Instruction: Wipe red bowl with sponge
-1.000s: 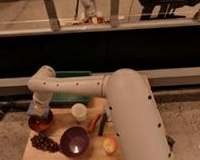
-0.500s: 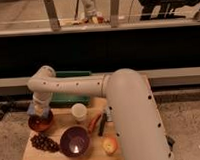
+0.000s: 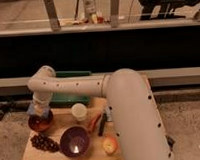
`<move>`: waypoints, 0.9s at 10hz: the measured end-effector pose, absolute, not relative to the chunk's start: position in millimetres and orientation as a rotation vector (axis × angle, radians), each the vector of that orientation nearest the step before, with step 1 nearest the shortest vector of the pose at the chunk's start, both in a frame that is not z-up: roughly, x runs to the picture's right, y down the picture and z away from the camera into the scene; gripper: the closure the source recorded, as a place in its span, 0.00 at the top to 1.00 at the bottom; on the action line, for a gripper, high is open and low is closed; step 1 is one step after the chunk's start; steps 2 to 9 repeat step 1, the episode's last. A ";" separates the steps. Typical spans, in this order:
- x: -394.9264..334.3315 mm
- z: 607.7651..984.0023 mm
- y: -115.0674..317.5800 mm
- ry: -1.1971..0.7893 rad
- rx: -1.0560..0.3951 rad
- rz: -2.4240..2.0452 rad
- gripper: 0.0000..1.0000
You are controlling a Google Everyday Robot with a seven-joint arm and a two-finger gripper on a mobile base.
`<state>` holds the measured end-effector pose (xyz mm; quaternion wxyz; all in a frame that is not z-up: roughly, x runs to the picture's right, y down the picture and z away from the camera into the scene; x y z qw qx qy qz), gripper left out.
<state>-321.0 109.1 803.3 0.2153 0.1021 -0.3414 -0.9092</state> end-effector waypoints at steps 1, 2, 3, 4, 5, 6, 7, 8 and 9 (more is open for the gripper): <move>-321.0 803.3 109.1 -0.947 0.283 -2.521 0.00; -321.0 803.3 109.1 -0.947 0.283 -2.521 0.00; -321.0 803.3 109.1 -0.947 0.283 -2.521 0.00; -321.0 803.3 109.1 -0.947 0.283 -2.521 0.00; -321.0 803.3 109.1 -0.947 0.283 -2.521 0.00; -321.0 803.3 109.1 -0.947 0.283 -2.521 0.00; -321.0 803.3 109.1 -0.947 0.283 -2.521 0.00; -321.0 803.3 109.1 -0.947 0.283 -2.521 0.00; -321.0 803.3 109.1 -0.947 0.283 -2.521 0.00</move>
